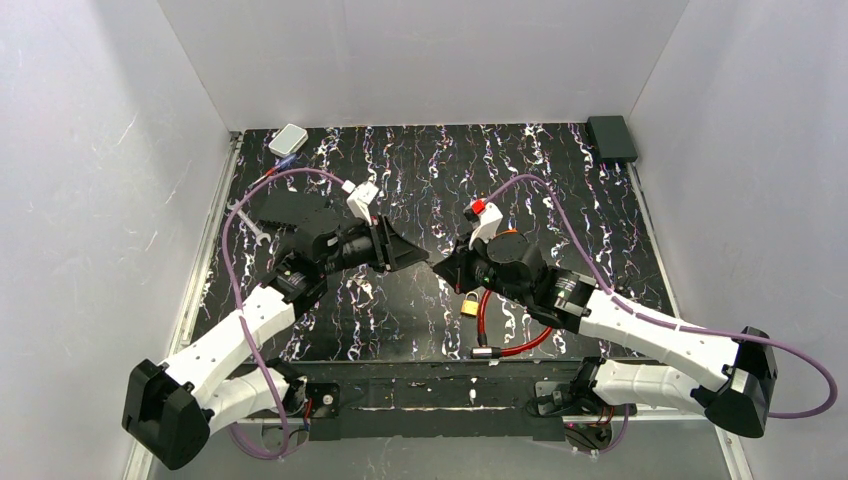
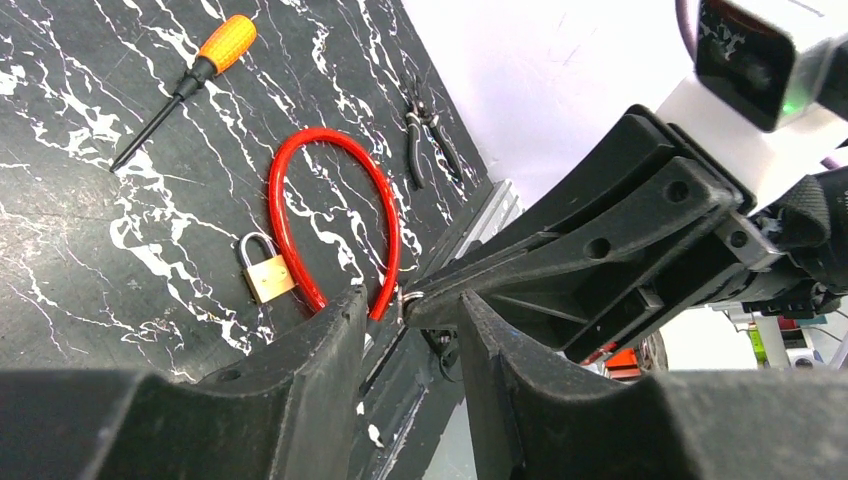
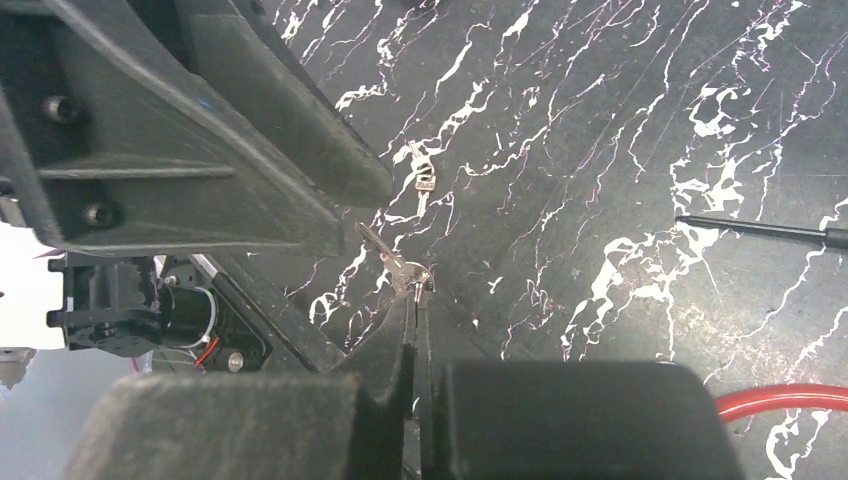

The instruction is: Unlock with the key

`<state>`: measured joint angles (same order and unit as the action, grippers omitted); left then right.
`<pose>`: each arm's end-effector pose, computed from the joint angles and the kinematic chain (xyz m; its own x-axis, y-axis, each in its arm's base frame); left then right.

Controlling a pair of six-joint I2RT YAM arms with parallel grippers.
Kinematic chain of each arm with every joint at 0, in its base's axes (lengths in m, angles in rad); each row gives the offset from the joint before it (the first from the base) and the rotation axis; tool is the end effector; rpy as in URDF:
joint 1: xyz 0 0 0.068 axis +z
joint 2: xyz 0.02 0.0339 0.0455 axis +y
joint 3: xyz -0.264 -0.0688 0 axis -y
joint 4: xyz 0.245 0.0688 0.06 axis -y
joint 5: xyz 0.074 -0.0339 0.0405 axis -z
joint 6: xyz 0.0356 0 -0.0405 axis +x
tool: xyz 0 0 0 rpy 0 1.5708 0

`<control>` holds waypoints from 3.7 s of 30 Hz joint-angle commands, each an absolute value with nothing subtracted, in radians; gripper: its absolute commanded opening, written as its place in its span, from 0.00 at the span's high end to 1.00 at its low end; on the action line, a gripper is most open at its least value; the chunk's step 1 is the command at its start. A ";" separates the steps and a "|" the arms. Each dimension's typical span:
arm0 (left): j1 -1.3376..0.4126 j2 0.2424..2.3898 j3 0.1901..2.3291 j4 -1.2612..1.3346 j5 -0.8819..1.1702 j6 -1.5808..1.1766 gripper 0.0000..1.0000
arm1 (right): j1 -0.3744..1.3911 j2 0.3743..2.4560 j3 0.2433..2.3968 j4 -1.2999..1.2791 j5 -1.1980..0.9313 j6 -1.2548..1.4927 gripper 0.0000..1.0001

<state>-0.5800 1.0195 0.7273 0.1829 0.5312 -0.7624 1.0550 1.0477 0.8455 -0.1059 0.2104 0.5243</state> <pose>0.1889 -0.1453 0.3138 -0.6832 -0.2643 -0.6807 0.5833 0.3633 -0.7265 0.1267 0.2085 0.3188 -0.5062 0.0998 -0.8566 -0.5766 0.6995 0.4222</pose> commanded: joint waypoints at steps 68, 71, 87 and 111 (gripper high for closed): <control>-0.608 0.894 0.905 0.045 0.831 -0.601 1.00 | 0.948 0.883 0.885 0.151 -0.368 0.409 0.38; -0.608 0.891 0.902 0.049 0.827 -0.606 1.00 | 0.948 0.892 0.887 0.160 -0.378 0.415 0.43; -0.607 0.869 0.893 0.064 0.832 -0.614 1.00 | 0.948 0.935 0.849 0.211 -0.399 0.438 0.52; -0.607 0.846 0.874 0.067 0.804 -0.615 1.00 | 0.948 0.947 0.830 0.240 -0.435 0.453 0.55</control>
<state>-0.6064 0.8688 0.8673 0.0513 0.8009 -0.6144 0.9501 0.9516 0.8337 0.1768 -0.4191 0.4484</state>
